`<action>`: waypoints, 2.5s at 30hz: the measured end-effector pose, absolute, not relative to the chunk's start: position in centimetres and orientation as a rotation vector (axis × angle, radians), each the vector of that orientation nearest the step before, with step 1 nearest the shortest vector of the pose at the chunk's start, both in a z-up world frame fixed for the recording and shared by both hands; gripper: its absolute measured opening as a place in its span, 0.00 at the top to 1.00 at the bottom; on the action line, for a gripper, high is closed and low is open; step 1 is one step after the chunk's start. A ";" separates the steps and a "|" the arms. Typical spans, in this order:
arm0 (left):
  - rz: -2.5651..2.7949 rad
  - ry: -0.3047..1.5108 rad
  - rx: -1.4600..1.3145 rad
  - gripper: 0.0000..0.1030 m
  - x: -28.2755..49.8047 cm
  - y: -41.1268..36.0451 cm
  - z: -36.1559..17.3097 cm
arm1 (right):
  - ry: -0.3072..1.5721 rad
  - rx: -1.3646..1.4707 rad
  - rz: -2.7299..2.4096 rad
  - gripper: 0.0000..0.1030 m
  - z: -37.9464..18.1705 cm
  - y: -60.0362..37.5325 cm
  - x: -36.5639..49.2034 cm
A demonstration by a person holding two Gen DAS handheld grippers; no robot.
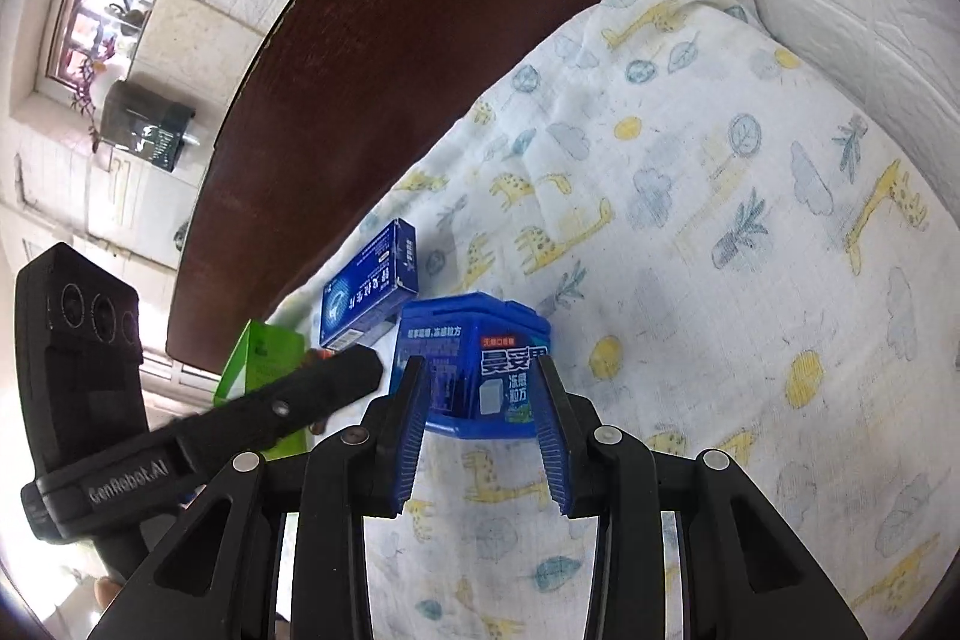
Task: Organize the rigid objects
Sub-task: 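Lift the blue square box off the sheet with the right gripper, then carry the blue square box into the cardboard box and lower it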
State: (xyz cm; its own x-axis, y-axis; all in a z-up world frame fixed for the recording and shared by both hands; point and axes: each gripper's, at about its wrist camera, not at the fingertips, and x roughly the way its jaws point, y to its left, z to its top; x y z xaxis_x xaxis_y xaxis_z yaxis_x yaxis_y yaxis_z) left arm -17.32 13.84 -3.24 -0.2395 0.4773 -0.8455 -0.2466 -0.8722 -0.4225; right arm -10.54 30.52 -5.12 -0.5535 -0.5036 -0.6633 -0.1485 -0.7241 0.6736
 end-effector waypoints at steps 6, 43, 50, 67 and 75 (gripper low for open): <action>2.124 -0.319 -1.572 0.74 -18.0 13.4 -4.5 | -1.131 1.359 -2.306 0.64 -6.5 31.2 -11.0; 2.524 -0.467 -1.207 0.70 -9.6 -9.0 7.1 | -0.700 1.155 -2.164 0.73 5.0 10.0 -13.1; 2.606 -0.559 -1.196 0.70 -7.9 -15.7 6.5 | -0.603 1.185 -2.078 0.73 4.8 2.2 -14.1; 2.564 -0.713 -1.200 0.70 -10.2 -21.6 3.0 | -0.494 1.300 -2.076 0.73 2.6 -4.7 -17.6; 2.497 -0.768 -1.249 0.70 -13.2 -22.1 0.4 | -0.489 1.365 -2.109 0.73 0.6 -5.1 -20.4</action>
